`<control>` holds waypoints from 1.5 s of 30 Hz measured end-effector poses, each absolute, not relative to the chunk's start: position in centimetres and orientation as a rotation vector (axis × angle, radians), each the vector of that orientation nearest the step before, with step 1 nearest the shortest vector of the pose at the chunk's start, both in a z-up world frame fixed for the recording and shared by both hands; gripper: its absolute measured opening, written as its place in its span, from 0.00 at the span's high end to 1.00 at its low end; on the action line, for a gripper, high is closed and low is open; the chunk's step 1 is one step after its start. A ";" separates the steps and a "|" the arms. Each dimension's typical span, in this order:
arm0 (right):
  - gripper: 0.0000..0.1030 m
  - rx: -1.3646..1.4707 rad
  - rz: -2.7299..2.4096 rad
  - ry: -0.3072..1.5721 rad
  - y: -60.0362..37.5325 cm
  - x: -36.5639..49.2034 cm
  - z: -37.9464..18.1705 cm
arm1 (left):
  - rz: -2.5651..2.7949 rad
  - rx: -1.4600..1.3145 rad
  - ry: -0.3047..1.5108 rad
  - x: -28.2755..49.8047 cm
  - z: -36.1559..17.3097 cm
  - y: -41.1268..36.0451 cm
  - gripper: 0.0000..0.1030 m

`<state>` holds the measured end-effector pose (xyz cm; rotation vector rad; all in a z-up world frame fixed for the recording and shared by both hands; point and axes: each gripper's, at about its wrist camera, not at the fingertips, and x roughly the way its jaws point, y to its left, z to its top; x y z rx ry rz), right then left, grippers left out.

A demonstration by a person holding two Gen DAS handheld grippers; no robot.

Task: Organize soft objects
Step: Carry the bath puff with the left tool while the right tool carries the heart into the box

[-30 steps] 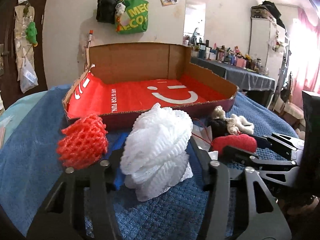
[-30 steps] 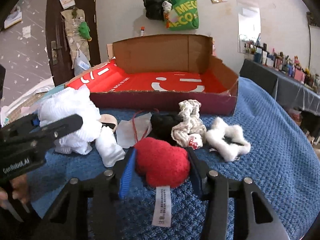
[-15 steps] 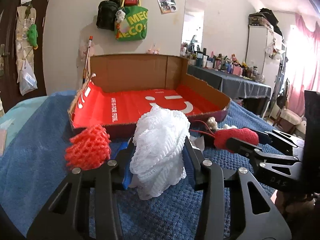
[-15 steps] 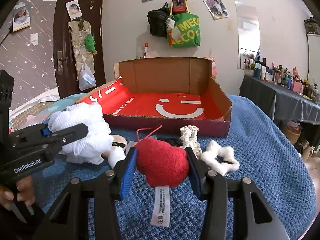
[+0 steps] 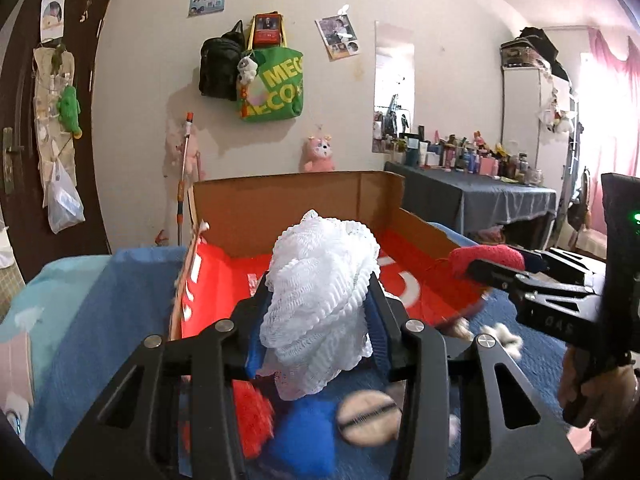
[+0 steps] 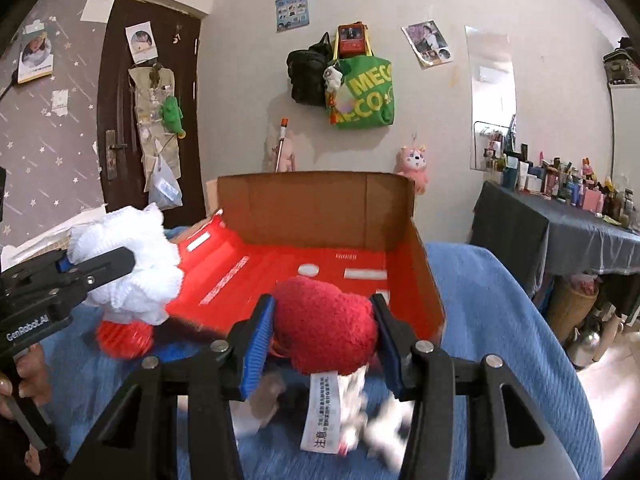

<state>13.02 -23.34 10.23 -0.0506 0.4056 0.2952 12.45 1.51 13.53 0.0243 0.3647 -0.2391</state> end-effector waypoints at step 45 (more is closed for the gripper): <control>0.50 -0.221 0.244 0.904 -21.5 26.7 4.9 | -0.213 0.148 0.714 22.9 8.5 1.8 0.51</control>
